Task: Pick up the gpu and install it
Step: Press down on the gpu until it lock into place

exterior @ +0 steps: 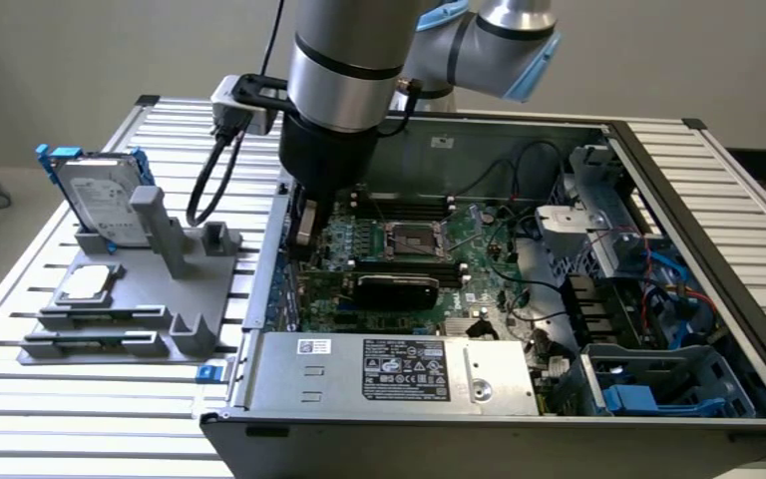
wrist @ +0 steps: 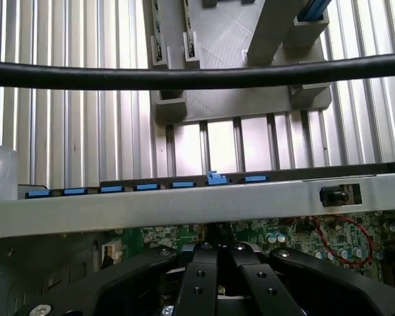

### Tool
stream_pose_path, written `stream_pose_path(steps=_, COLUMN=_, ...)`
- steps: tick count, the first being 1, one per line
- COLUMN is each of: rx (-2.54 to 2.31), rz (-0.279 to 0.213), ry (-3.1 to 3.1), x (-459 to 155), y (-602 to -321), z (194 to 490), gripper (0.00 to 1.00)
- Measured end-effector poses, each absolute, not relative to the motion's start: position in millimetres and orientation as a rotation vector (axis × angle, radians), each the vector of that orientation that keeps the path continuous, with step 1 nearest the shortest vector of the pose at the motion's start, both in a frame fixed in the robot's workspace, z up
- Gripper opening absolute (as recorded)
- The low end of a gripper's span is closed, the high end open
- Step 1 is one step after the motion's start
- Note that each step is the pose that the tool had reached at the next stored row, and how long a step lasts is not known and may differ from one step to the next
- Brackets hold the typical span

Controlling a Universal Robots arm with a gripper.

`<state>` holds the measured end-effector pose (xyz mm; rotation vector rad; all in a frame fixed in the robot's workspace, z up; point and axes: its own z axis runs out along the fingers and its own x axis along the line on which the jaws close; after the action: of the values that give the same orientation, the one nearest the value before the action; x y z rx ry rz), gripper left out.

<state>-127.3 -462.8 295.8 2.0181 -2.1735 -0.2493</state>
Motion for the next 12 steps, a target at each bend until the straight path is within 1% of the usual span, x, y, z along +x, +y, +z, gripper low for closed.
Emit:
stream_pose_path(steps=7, rx=2.019, rz=-0.251, ry=-2.174, x=-127.2, y=-462.7, z=296.0, gripper=0.11)
stream_pose_path(steps=12, rx=2.017, rz=-0.251, ry=-2.173, x=-124.9, y=-462.8, z=304.2, gripper=0.11)
